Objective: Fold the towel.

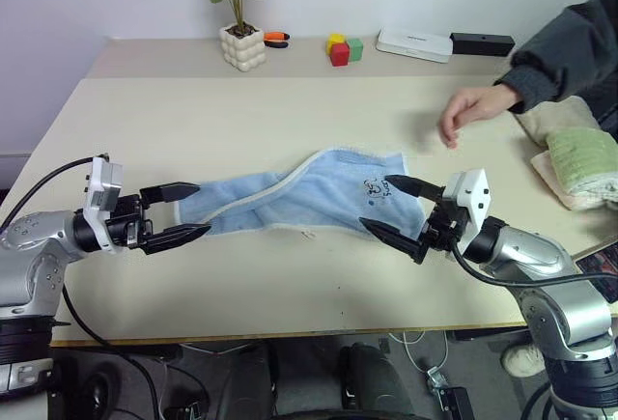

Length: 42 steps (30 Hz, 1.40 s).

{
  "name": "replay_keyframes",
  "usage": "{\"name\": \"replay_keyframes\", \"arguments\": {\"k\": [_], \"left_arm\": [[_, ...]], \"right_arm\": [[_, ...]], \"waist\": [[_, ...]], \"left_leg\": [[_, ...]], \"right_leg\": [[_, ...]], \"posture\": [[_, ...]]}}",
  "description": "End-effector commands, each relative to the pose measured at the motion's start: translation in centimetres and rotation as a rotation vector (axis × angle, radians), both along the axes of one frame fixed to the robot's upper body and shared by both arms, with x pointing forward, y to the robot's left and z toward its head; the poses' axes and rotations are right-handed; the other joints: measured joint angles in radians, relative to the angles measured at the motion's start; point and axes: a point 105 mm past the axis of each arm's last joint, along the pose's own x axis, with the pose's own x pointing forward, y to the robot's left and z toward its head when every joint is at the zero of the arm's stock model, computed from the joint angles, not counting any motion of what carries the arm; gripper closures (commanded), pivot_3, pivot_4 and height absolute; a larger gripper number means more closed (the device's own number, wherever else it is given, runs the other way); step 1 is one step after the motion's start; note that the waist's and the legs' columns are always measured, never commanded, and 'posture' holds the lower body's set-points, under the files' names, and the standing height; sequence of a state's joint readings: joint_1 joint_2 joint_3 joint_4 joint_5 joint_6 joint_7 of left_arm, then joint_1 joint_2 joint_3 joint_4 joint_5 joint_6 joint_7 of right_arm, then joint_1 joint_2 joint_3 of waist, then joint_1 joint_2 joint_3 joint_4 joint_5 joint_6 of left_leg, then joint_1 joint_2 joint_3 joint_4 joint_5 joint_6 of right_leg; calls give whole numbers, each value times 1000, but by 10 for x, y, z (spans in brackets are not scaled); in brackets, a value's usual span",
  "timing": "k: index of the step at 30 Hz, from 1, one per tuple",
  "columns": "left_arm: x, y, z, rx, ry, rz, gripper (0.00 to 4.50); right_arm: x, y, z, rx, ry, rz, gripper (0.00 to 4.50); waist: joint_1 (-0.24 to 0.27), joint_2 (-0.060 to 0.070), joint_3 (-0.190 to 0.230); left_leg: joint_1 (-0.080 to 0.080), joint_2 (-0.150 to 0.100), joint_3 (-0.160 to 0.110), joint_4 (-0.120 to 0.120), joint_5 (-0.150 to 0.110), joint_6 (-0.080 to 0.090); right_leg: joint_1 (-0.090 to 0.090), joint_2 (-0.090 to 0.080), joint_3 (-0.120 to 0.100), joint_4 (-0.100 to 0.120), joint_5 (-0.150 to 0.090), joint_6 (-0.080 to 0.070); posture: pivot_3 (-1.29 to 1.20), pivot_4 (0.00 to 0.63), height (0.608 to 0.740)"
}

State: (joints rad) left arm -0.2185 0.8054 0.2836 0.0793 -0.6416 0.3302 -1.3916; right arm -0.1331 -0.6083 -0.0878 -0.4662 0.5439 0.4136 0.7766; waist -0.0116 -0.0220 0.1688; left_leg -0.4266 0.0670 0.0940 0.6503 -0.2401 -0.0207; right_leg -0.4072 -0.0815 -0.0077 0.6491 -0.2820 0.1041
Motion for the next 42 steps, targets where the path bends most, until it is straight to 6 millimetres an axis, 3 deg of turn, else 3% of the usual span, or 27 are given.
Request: {"name": "replay_keyframes", "arguments": {"k": [1,10,17,22,29,34,39,42], "left_arm": [[0,-1,9,5,-50,0,52],[2,-3,1,31,-79,17,52],[7,30,11,85,-126,117,52],[10,44,-11,4,-5,194,52],[20,36,-29,-52,81,212,52],[26,26,-23,-2,29,173,52],[36,28,-37,148,26,186,52],[38,19,-36,151,12,142,52]], "right_arm": [[0,-1,10,0,-41,9,0],[2,1,14,-14,-39,36,0],[10,15,15,5,-63,71,0],[12,30,19,45,-80,110,0],[3,54,27,70,-119,146,0],[5,52,24,93,-123,117,0],[5,57,24,111,-131,102,0],[6,60,23,123,-132,98,0]], "waist": [[2,0,0],[0,0,0],[-1,0,0],[-1,0,0],[1,0,0],[2,0,0],[0,0,0],[-1,0,0]], "left_leg": [[0,0,0,0,0,0],[0,0,0,0,0,0],[0,0,0,0,0,0],[0,0,1,0,0,0],[0,0,0,1,0,0],[0,0,0,0,0,0],[0,0,1,0,0,0],[0,0,1,0,0,0]], "right_leg": [[0,0,0,0,0,0],[0,0,0,0,0,0],[0,0,0,0,0,0],[0,0,0,0,0,0],[0,0,0,1,0,0],[0,0,0,1,0,0],[0,0,0,1,0,0],[-1,0,0,1,0,0]], "posture": [[0,150,735],[0,150,735],[0,150,735],[0,150,735],[0,150,735],[0,150,735],[0,150,735],[0,150,735]]}}
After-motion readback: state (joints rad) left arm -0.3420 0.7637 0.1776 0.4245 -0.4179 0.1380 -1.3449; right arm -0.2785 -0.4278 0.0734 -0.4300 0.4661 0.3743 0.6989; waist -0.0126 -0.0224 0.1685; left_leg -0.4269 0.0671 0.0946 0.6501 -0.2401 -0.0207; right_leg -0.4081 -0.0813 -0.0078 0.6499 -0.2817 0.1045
